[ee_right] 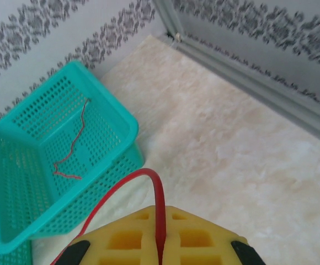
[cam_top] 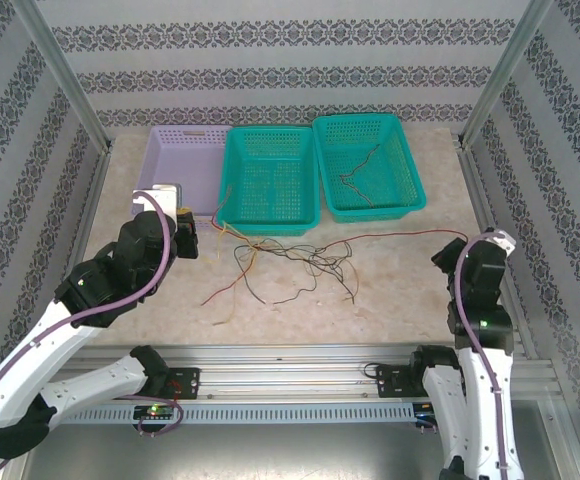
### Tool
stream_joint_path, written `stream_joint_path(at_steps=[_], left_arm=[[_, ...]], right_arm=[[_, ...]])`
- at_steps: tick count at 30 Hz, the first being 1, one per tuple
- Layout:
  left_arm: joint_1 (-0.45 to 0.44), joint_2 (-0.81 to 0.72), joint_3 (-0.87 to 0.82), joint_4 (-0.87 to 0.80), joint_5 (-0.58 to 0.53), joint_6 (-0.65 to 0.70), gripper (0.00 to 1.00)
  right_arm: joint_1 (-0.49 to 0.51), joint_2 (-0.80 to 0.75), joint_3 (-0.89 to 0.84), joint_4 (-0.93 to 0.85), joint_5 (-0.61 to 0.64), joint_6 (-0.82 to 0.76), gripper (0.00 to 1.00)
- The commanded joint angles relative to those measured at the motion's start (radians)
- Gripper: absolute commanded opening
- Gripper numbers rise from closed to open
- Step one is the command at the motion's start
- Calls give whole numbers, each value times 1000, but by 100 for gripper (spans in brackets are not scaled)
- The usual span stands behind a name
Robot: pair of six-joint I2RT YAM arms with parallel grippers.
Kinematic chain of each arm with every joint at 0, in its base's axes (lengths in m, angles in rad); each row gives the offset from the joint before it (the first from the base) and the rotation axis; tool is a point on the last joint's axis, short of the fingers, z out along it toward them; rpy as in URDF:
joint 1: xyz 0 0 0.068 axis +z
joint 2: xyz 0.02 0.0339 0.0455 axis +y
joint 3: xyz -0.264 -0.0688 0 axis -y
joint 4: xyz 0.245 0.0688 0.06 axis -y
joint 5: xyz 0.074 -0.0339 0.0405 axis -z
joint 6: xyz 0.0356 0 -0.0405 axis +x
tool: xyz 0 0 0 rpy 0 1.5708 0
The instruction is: Untangle the cables
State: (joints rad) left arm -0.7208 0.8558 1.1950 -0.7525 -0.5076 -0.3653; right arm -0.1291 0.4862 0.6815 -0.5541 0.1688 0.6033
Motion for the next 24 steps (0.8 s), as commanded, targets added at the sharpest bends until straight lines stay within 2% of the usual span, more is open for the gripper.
stream_joint_path(at_steps=[1,8,12,20,24], left_arm=[[20,-3,-10,-27,-28,32,0],[32,-16,-60,-9,-13,46,0],[35,-30,-88,-8,-28,57,0],[38,-34,-125,-4,-37,81,0],[38,-35,-143,12,-9,73,0]], right_arm=[[-7,-22,54,-24,64,31,0],[-7,-39,124,-17,-10,39,0],[-7,-54,178,-38,60,19,0],[-8,-92,238,-54,95,75,0],[-7,-54,277,-39,2,76,0]])
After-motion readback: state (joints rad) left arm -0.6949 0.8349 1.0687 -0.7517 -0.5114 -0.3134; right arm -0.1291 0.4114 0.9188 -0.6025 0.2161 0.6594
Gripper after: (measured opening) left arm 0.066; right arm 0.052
